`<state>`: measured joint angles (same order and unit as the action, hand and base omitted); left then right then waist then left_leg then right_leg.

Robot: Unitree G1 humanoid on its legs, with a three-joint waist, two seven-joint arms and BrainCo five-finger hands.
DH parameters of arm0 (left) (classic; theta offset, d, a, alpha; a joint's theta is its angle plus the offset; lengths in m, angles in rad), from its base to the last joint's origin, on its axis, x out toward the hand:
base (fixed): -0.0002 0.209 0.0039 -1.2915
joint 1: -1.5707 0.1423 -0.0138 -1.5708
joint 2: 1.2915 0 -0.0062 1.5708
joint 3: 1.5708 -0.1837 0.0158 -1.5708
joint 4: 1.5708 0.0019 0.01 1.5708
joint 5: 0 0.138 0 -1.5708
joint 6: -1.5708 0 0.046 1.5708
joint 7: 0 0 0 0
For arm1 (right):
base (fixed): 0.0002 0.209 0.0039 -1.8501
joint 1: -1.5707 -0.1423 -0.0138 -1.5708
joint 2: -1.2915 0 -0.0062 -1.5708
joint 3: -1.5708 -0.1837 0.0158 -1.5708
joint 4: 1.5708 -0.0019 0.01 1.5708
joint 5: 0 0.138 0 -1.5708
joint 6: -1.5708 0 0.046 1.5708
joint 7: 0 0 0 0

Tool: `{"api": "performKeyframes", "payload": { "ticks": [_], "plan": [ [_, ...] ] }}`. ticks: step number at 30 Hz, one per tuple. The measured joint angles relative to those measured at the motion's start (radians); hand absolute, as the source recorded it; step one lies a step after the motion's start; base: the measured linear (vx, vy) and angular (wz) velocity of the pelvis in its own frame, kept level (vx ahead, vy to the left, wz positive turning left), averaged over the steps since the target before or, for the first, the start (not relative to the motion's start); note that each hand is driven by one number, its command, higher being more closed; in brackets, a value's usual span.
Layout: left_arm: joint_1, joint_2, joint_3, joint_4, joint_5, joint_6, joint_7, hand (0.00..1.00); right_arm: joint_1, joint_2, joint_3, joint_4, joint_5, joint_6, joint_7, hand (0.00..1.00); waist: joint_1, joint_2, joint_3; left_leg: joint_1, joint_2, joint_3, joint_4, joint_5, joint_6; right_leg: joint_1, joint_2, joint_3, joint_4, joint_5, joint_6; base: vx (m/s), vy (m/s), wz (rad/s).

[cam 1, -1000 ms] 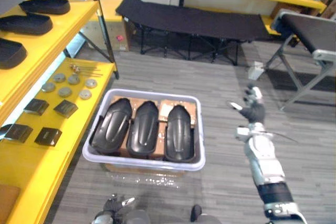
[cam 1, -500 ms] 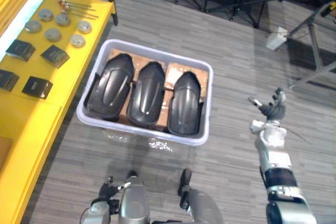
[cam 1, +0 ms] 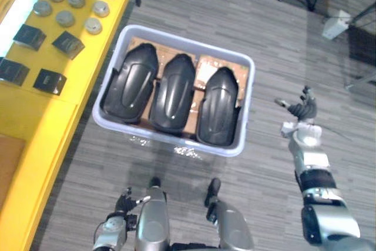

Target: Walk over and take plastic housings, then place them on the shelf

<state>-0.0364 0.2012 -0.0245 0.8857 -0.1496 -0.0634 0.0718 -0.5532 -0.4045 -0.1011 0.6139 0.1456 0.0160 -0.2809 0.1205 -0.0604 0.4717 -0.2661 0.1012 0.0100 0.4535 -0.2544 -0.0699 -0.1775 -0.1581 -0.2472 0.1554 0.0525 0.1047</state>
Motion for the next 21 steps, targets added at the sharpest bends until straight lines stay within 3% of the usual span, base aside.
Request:
{"api": "performKeyframes", "payload": {
  "ticks": [10, 11, 19, 21],
  "plan": [
    [-0.014, 0.007, -0.038, 0.003, 0.000, 0.000, -0.002, 0.00, -0.017, 0.024, 0.074, 0.013, -0.083, 0.004, 0.039, 0.00, 0.008, 0.008, 0.005, 0.004, 0.000, -0.002, -0.011, 0.016, -0.004, -0.001, -0.001, -0.001, 0.010, -0.001, -0.002, -0.01, -0.004, 0.03],
    [-0.015, 0.007, -0.038, 0.003, -0.001, 0.002, -0.002, 0.00, -0.017, 0.062, 0.135, 0.013, -0.117, 0.045, 0.069, 0.00, 0.008, 0.008, 0.005, 0.004, -0.001, -0.005, -0.018, 0.026, -0.005, -0.001, -0.002, -0.004, 0.011, 0.000, -0.002, -0.04, -0.005, 0.05],
    [-0.041, 0.013, -0.068, 0.038, -0.006, 0.008, -0.001, 0.00, -0.015, 0.090, 0.176, 0.048, -0.159, 0.073, 0.069, 0.00, 0.012, 0.021, 0.010, 0.003, -0.007, -0.013, -0.027, 0.039, -0.007, -0.001, -0.008, -0.019, 0.011, 0.001, -0.003, -0.01, 0.000, 0.03],
    [-0.045, 0.008, -0.075, 0.038, -0.010, 0.006, -0.001, 0.00, -0.058, 0.090, 0.177, 0.150, -0.181, 0.084, 0.047, 0.00, 0.015, 0.033, 0.015, -0.004, -0.013, -0.023, -0.028, 0.043, -0.005, -0.002, -0.013, -0.028, 0.013, 0.000, -0.003, -0.03, 0.015, 0.14]
  ]
}}
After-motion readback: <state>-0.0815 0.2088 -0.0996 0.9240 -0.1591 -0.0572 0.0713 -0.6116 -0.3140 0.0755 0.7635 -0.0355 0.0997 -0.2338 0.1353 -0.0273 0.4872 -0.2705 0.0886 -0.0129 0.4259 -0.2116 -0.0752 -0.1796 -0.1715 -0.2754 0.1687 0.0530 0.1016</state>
